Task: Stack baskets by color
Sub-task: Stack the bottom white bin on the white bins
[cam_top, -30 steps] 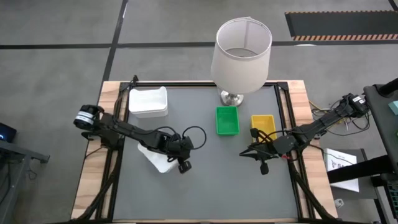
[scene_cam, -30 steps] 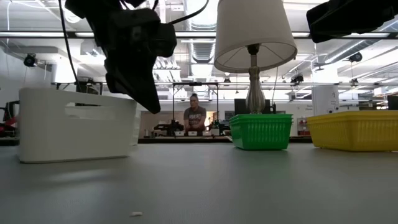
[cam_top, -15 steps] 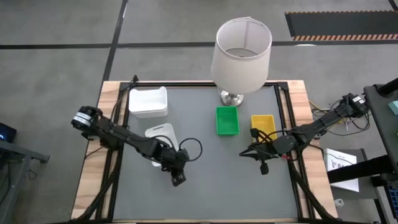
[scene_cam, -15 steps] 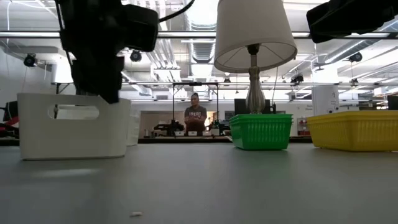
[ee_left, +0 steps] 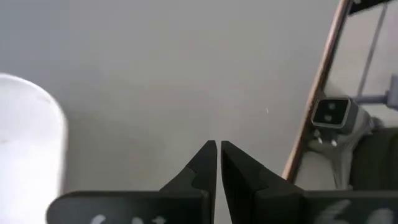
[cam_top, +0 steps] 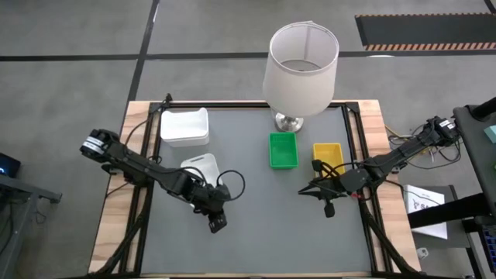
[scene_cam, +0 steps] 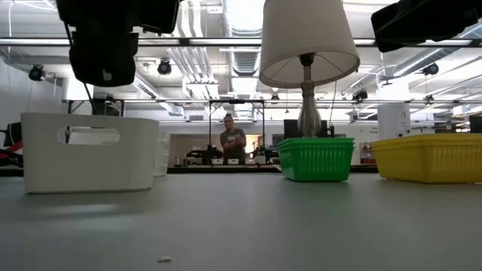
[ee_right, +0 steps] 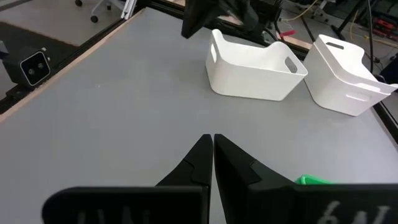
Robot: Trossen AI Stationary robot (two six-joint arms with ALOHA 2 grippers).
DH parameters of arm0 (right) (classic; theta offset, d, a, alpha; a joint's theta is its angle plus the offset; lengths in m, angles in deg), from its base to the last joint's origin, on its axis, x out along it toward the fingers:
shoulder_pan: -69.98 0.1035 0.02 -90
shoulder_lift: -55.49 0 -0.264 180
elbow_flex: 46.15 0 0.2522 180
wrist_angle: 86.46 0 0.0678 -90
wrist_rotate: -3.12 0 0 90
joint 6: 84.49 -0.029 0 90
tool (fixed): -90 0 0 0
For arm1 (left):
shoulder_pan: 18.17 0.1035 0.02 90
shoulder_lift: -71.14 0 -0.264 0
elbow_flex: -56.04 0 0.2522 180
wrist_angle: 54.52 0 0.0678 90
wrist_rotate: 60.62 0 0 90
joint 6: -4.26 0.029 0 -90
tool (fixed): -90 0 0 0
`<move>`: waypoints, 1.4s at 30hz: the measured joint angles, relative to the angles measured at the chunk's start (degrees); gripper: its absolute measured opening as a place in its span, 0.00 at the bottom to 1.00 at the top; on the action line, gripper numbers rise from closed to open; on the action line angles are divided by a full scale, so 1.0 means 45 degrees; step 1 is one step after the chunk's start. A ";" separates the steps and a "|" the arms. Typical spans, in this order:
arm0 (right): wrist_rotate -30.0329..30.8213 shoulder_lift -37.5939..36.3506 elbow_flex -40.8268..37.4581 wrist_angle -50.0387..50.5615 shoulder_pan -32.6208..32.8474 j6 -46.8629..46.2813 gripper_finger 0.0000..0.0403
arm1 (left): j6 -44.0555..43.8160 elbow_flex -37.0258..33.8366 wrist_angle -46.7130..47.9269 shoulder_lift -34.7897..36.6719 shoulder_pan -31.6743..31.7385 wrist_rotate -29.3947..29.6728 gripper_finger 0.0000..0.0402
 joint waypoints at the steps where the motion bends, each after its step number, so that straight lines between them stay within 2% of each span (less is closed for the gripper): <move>1: 0.0000 0.0000 0.0000 0.0013 0.0004 0.0000 0.02 | -0.0002 0.0019 0.0019 0.0031 0.0002 0.0122 0.01; 5: 0.0000 0.0000 0.0000 0.0000 0.0004 0.0037 0.02 | -0.0022 0.0108 0.0008 0.0051 0.0000 0.0423 0.01; 7: 0.0024 0.0000 0.0000 -0.0024 0.0002 0.0193 0.02 | -0.0638 0.0206 0.0064 0.0051 0.0019 0.0736 0.01; 10: 0.0035 0.0000 0.0000 -0.0216 -0.0001 0.0354 0.02 | -0.2890 0.0835 0.1399 0.0254 0.0075 0.1385 0.00; 12: 0.0039 0.0000 0.0000 -0.0102 0.0004 0.0340 0.02 | -0.4628 0.1570 0.3412 0.0517 0.0077 0.2024 0.00; 14: 0.0038 0.0005 0.0000 0.0040 -0.0001 0.0348 0.02 | -0.6468 0.2134 0.5610 0.0728 -0.0051 0.3355 0.00; 16: 0.0039 0.0005 0.0000 0.0121 0.0002 0.0381 0.02 | -0.8823 0.2196 0.7048 0.0896 -0.0295 0.4405 0.00; 18: 0.0039 0.0005 0.0000 0.0261 -0.0001 0.0547 0.02 | -1.0282 0.2123 0.7569 0.1007 -0.0340 0.4550 0.00; 23: 0.0039 0.0005 0.0000 0.0353 -0.0001 0.1151 0.02 | -1.0885 0.1831 0.7418 0.1167 -0.0054 0.5023 0.00; 28: 0.0044 -0.0015 0.0000 0.0377 -0.0001 0.1778 0.02 | -1.2673 0.1739 0.7135 0.0910 0.0254 0.5115 0.00; 34: 0.0049 -0.0189 0.0000 0.0388 -0.0001 0.2481 0.02 | -1.2669 0.1671 0.6778 0.0814 0.0277 0.5334 0.00; 38: 0.0049 -0.0398 0.0000 0.0387 -0.0001 0.2716 0.02 | -1.2664 0.1669 0.6468 0.0816 0.0277 0.5984 0.00; 42: 0.0053 -0.0600 0.0000 0.0466 -0.0001 0.2732 0.02 | -1.1916 0.1593 0.4968 0.0736 0.0364 0.6733 0.06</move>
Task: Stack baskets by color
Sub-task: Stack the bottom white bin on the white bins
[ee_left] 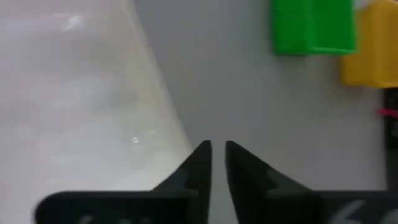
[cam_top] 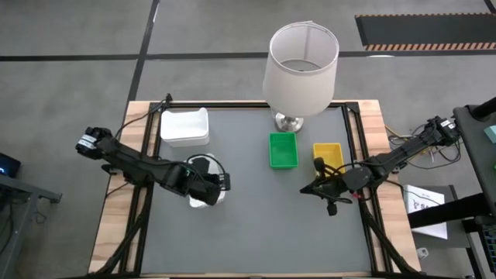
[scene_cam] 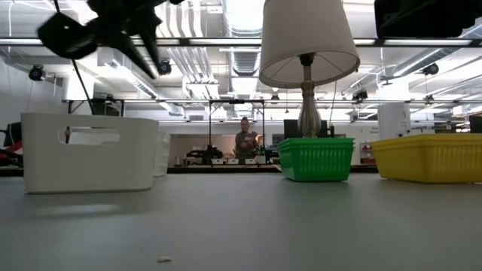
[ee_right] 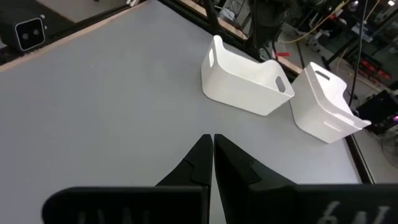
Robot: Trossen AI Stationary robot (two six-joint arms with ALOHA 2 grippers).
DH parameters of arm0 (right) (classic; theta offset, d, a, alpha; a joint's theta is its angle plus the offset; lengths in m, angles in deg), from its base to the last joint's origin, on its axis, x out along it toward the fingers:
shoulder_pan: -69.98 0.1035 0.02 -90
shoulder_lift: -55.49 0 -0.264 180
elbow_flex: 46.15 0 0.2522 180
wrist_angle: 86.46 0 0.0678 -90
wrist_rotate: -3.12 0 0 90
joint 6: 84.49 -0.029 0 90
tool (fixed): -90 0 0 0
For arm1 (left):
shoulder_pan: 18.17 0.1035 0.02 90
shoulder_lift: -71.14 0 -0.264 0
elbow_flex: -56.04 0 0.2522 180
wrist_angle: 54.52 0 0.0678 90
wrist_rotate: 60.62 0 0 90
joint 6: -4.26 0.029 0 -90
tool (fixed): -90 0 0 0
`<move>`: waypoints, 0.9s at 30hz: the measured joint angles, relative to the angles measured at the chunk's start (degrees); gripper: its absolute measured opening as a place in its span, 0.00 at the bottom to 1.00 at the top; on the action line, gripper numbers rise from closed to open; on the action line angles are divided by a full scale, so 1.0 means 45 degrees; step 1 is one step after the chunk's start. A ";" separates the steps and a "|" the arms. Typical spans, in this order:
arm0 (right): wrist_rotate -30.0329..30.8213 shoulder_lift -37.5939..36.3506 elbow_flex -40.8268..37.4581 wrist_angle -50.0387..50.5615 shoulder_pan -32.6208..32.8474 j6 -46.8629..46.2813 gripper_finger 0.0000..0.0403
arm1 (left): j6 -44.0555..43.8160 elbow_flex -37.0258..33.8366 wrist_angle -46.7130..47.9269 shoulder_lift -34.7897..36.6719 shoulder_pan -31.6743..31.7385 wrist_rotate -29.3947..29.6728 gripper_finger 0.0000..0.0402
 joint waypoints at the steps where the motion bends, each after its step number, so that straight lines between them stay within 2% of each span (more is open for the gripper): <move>1: 0.0000 -0.0044 0.0000 0.0096 0.0000 -0.0037 0.02 | 0.0254 0.0000 -0.0397 -0.0048 0.0076 0.0034 0.10; 6: -0.0001 -0.0150 0.0000 0.0343 0.0000 -0.0167 0.02 | 0.0249 0.0000 -0.0996 -0.0364 0.0539 0.0067 0.32; 9: -0.0003 -0.0192 0.0000 0.0493 0.0000 -0.0169 0.02 | -0.0540 -0.0007 -0.1040 -0.0597 0.0906 0.0059 0.46; 13: -0.0001 -0.0201 0.0000 0.0670 0.0000 -0.0322 0.02 | -0.0667 -0.0153 -0.0929 -0.1137 0.1406 0.0007 0.58; 16: -0.0005 -0.0197 0.0000 0.0804 0.0000 -0.0327 0.02 | -0.0507 -0.0178 -0.0464 -0.1664 0.1771 -0.0349 0.61; 21: -0.0005 -0.0197 0.0000 0.0771 0.0000 -0.0407 0.02 | 0.1109 -0.0180 -0.0406 -0.1977 0.2425 -0.1228 0.61; 27: -0.0003 -0.0197 0.0000 0.0766 0.0000 -0.0381 0.02 | 0.1675 -0.0463 -0.0417 -0.1986 0.2814 -0.1282 0.61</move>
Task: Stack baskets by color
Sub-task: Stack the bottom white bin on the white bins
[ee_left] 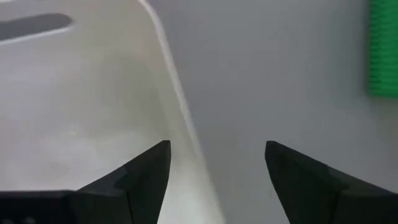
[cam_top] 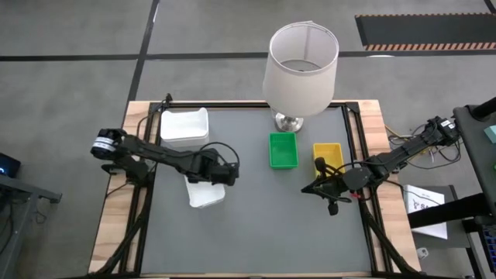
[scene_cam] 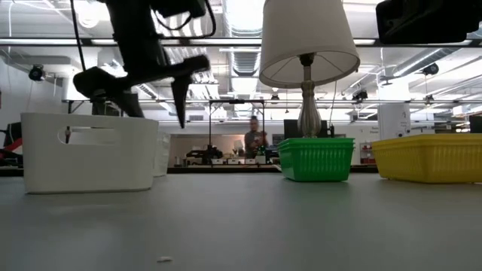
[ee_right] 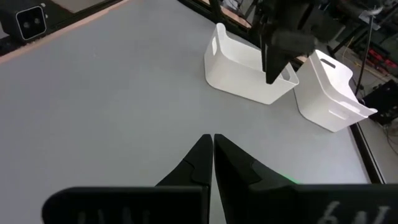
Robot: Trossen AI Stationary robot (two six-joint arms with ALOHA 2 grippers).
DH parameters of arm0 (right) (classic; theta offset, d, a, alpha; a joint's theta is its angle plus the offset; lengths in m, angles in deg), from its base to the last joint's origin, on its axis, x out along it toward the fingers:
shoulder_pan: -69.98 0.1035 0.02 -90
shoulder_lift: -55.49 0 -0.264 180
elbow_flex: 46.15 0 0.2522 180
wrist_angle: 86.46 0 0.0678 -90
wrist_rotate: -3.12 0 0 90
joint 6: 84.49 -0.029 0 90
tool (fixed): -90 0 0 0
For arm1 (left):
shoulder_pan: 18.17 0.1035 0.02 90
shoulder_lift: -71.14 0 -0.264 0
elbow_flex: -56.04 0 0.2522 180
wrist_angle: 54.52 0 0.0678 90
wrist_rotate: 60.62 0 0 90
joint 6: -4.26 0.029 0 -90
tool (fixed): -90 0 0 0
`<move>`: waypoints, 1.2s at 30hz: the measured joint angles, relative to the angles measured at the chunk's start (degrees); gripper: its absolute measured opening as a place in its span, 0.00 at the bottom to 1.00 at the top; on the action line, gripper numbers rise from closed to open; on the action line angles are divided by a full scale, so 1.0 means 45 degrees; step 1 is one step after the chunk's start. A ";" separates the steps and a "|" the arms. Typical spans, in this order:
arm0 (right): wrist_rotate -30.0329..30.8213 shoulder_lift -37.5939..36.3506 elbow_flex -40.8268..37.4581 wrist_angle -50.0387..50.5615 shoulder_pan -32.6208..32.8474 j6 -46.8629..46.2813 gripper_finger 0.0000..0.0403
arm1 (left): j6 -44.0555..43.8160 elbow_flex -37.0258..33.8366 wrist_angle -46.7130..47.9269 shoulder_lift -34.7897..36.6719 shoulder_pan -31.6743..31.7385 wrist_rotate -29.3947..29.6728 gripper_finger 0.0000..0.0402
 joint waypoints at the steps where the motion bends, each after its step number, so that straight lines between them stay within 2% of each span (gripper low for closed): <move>1: -0.0001 0.0000 0.0000 0.0000 0.0000 0.0000 0.02 | 0.0005 -0.0165 0.0002 0.0000 0.0011 0.0001 0.61; 6: -0.0001 0.0000 0.0000 0.0005 0.0000 0.0002 0.02 | -0.0083 -0.1097 -0.0155 0.0000 0.0003 -0.0299 0.61; 9: -0.0001 0.0000 0.0000 0.0005 0.0000 0.0005 0.02 | -0.0077 -0.1627 -0.1014 0.0000 0.0003 -0.0341 0.61; 18: -0.0001 0.0000 0.0000 0.0005 0.0000 -0.0026 0.02 | 0.0290 -0.2090 -0.1307 0.0005 -0.0021 -0.0537 0.58; 25: -0.0001 0.0000 0.0000 0.0010 0.0000 -0.0121 0.02 | 0.0520 -0.2369 -0.1311 0.0005 -0.0021 -0.0739 0.39; 34: -0.0001 0.0000 0.0000 0.0010 0.0000 -0.0121 0.02 | 0.2197 -0.2301 -0.1317 0.0071 -0.0021 -0.0765 0.04; 36: -0.0001 0.0000 0.0000 0.0010 0.0000 -0.0121 0.02 | 0.2550 -0.2230 -0.1319 0.0149 -0.0021 -0.0750 0.02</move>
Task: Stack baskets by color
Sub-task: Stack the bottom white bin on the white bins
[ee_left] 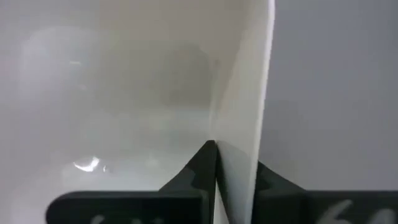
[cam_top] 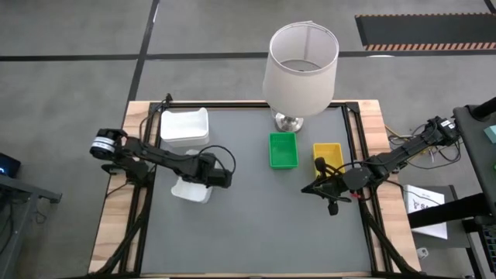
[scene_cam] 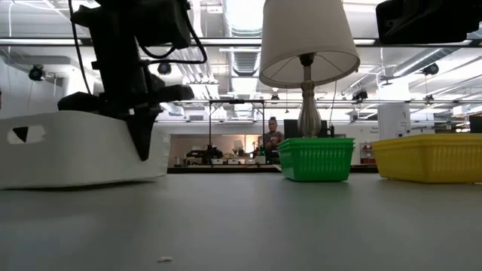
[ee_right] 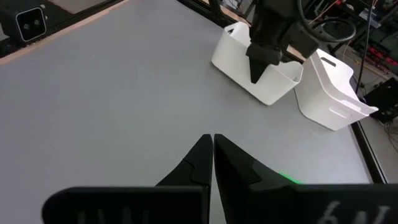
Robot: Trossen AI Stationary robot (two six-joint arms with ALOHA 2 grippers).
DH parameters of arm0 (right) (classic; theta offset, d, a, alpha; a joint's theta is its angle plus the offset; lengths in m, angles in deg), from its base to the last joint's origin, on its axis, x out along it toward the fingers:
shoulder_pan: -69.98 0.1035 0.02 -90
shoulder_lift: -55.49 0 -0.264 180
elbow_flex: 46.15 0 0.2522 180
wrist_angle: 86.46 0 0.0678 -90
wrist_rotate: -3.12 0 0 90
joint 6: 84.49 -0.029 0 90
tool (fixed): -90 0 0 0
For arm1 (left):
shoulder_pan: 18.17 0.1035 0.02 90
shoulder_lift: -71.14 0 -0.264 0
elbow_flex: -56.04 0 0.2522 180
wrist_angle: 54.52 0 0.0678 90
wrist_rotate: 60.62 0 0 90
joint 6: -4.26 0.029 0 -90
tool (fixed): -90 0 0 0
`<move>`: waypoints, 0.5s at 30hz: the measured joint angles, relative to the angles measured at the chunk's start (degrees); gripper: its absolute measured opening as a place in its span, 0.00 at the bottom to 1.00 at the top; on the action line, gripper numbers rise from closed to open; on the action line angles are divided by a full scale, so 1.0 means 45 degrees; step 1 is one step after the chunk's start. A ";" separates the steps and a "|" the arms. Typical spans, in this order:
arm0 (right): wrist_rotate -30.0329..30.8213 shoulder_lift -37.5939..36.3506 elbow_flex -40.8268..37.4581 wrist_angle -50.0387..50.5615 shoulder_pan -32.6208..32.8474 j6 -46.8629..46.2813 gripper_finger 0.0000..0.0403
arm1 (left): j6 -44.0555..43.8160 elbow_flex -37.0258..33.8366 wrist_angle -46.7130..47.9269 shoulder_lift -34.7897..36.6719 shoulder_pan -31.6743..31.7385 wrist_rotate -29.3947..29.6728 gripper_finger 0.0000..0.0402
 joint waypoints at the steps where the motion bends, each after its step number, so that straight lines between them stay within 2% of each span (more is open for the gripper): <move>1: 0.0002 0.0000 0.0000 0.0005 0.0000 0.0000 0.02 | 0.0193 0.0027 0.0023 0.0047 0.0000 0.0016 0.02; 6: 0.0000 0.0000 0.0000 0.0005 -0.0001 0.0002 0.02 | 0.1333 0.0230 0.0179 0.0211 -0.0019 -0.0002 0.00; 10: 0.0000 0.0000 0.0000 0.0005 0.0000 0.0000 0.02 | 0.4697 0.0845 0.0458 0.0545 -0.0027 -0.0171 0.00; 15: 0.0002 0.0005 0.0000 -0.0010 -0.0002 0.0000 0.02 | 0.8706 0.2783 0.2921 0.0851 -0.0049 -0.0194 0.00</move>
